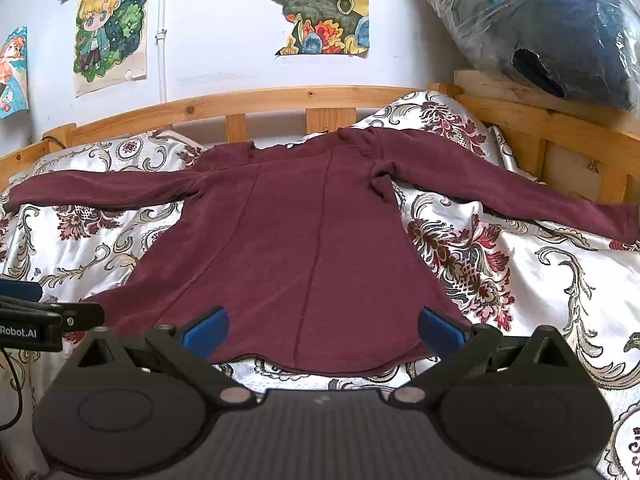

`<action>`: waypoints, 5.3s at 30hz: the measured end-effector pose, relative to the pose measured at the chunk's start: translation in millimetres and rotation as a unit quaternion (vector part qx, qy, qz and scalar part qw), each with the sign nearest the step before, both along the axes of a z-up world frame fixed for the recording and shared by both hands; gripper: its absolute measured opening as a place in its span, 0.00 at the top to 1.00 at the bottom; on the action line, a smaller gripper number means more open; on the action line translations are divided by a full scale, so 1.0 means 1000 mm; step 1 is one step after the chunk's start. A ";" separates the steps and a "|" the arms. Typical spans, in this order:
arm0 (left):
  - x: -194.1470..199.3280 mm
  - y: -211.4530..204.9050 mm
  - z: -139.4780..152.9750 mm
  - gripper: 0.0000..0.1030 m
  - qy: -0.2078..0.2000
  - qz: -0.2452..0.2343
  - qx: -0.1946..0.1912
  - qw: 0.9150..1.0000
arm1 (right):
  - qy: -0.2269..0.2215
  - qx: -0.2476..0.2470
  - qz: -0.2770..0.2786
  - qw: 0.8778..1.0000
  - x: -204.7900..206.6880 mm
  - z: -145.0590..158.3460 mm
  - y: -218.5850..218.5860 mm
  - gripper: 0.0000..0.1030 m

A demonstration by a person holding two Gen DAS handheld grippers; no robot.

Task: Fold small clothes

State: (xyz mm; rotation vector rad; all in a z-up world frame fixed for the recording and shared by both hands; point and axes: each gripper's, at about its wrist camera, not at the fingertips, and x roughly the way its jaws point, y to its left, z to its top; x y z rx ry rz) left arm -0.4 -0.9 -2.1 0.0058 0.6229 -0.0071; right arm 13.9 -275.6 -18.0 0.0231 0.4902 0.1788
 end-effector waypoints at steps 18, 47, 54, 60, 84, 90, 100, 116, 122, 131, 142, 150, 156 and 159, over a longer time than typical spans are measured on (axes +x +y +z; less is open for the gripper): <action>0.000 -0.001 -0.004 0.01 0.006 0.000 -0.001 1.000 | 0.010 0.002 0.003 1.000 0.001 -0.005 0.000 0.00; 0.140 0.004 -0.013 0.01 -0.019 -0.010 0.009 1.000 | -0.009 0.148 -0.306 0.940 0.141 0.014 -0.263 0.00; 0.140 0.023 -0.031 0.01 0.011 0.004 -0.027 1.000 | 0.021 0.149 -0.384 0.911 0.170 -0.009 -0.289 0.12; 0.136 0.028 -0.033 0.01 0.015 -0.001 -0.039 0.999 | 0.006 0.145 -0.409 0.901 0.187 -0.017 -0.299 0.28; 0.125 0.063 -0.006 0.01 -0.005 0.038 -0.107 0.993 | -0.129 0.010 0.003 0.992 0.207 0.131 -0.022 0.89; 0.120 0.066 -0.008 0.01 -0.009 0.031 -0.123 0.992 | -0.079 -0.038 0.166 0.982 0.225 0.097 0.079 0.89; 0.130 0.070 -0.023 0.01 -0.002 -0.001 -0.129 0.992 | 0.028 -0.011 0.281 0.959 0.221 0.067 0.095 0.37; 0.205 0.064 -0.056 0.01 0.051 0.033 -0.121 0.991 | 0.154 -0.010 0.023 0.988 0.473 0.104 -0.050 0.31; 0.206 0.066 -0.062 0.01 0.047 0.029 -0.107 0.993 | 0.214 0.090 0.018 0.973 0.512 0.065 -0.069 0.42; 0.203 0.068 -0.063 0.01 0.043 0.020 -0.112 0.993 | 0.050 -0.149 0.058 0.986 0.470 0.094 -0.015 0.86; 0.202 0.063 -0.064 0.01 0.044 0.009 -0.099 0.994 | 0.016 -0.191 0.051 0.980 0.457 0.088 -0.007 0.43; 0.202 0.064 -0.065 0.01 0.042 0.007 -0.098 0.994 | 0.120 0.062 0.026 0.991 0.505 0.095 -0.058 0.51; 0.202 0.065 -0.065 0.01 0.042 0.005 -0.103 0.994 | 0.125 0.004 0.062 0.990 0.511 0.092 -0.039 0.92; 0.202 0.066 -0.065 0.01 0.042 0.005 -0.105 0.994 | 0.011 -0.116 0.056 0.992 0.477 0.103 -0.026 0.93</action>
